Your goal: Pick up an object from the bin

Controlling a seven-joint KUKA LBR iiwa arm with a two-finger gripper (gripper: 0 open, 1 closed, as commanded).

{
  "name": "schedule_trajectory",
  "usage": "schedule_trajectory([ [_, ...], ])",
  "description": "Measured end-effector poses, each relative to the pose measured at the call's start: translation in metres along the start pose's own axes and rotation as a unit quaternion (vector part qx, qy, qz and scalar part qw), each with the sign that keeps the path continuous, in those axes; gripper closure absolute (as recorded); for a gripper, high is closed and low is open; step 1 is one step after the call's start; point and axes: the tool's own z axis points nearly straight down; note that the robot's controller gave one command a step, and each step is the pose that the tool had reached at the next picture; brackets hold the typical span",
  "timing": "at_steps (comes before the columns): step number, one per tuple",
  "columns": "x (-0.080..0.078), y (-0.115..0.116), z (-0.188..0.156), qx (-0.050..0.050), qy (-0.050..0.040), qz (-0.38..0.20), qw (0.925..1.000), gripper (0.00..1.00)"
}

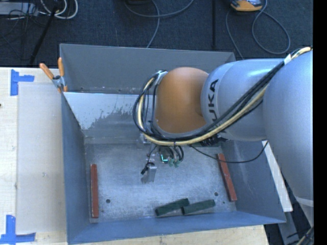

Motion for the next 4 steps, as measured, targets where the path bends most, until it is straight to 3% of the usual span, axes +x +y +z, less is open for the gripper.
schedule_trajectory([
  [1, 0.024, -0.041, -0.050, 0.001, -0.0048, -0.187, 0.9824, 0.00],
  [2, 0.062, 0.027, 0.044, 0.000, -0.0015, -0.314, 0.9493, 0.00],
  [3, 0.058, -0.034, -0.022, 0.003, -0.0043, -0.528, 0.8493, 0.00],
  [4, 0.083, -0.050, 0.061, 0.001, -0.0016, -0.675, 0.7378, 0.00],
])
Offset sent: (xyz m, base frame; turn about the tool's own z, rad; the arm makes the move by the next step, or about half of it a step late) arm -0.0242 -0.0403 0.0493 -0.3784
